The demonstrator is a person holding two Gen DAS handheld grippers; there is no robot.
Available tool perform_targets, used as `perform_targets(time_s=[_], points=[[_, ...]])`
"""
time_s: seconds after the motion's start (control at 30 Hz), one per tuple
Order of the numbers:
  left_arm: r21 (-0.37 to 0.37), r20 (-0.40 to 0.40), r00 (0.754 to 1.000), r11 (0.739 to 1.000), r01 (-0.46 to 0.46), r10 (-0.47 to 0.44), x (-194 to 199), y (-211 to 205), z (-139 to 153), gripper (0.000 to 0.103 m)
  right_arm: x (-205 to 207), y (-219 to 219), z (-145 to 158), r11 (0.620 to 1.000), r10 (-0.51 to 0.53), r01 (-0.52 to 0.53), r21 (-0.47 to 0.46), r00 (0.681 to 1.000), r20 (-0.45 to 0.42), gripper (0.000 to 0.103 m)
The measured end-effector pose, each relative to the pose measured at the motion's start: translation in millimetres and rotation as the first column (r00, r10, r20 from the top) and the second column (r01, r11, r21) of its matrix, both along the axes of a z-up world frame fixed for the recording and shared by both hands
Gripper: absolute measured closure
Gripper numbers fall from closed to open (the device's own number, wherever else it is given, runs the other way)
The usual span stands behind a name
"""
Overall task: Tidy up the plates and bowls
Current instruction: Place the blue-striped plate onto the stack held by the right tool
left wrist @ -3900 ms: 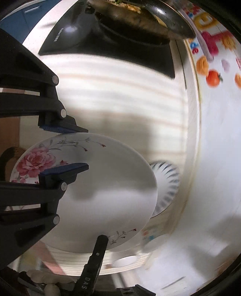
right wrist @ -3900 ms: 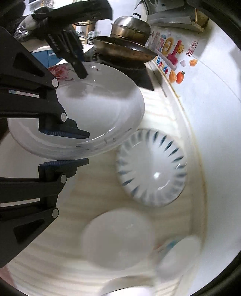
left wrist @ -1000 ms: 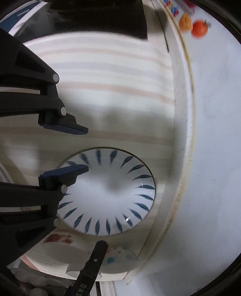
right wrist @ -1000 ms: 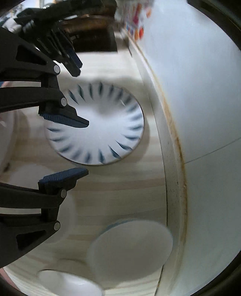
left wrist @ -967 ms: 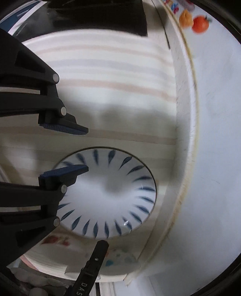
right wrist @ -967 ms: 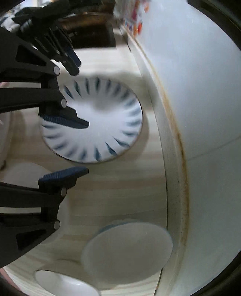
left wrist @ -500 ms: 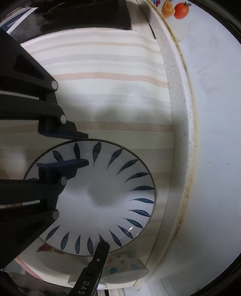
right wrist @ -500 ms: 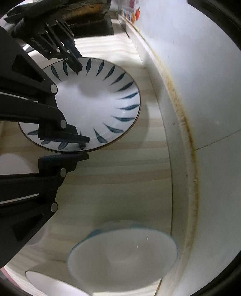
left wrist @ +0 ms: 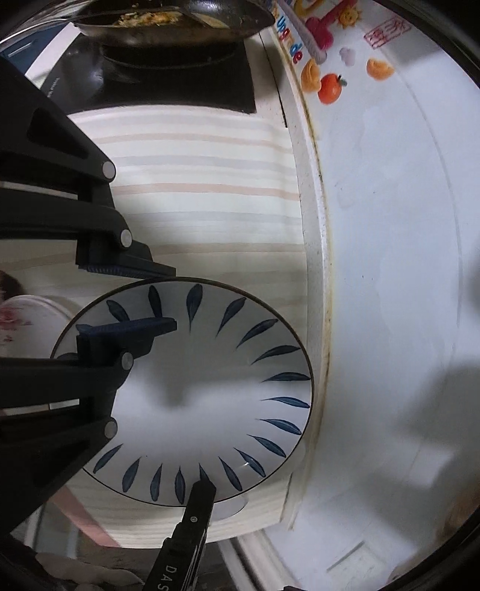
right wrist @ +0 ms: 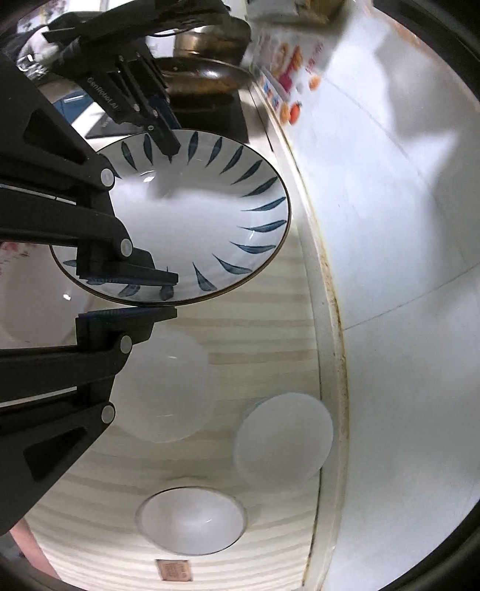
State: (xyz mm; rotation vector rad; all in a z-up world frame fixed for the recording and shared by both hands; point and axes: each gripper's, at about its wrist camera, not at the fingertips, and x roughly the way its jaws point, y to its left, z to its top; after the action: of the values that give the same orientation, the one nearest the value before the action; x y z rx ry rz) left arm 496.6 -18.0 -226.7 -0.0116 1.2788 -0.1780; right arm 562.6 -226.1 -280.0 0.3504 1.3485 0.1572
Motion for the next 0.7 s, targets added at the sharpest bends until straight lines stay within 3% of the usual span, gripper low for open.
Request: perform_targets(time_s=[0.13,0.27,0.5,0.7], points=[[0.004,0.005,1.000,1.000,0.016,-0.016,-33.0,1.4,5.9,0.085,-43.8,1.7,18.6,1.000,0.007,-0.007,0.006,1.000,0.020,0.091],[0.020,-0.016,0.999,0.999,0.042,-0.042,-67.2,-1.3,-4.0,0.085,-83.8,6.4,15.5,1.000,0.008,-0.008,0.014,1.000,0.012,0.091],[0.044,-0.096,0.993,0.996,0.079,-0.075,-107.7,-8.1,-38.4,0.085,-136.9,7.5,-16.1,1.000,0.006,-0.005,0.030,0.999,-0.045,0.091],[0.068,-0.161,0.983,0.992,0.106,-0.094,-118.6,-15.8,-72.0,0.085,-166.8,5.8,-58.8,0.999,-0.002,0.006,0.034,0.994,-0.113,0.091]])
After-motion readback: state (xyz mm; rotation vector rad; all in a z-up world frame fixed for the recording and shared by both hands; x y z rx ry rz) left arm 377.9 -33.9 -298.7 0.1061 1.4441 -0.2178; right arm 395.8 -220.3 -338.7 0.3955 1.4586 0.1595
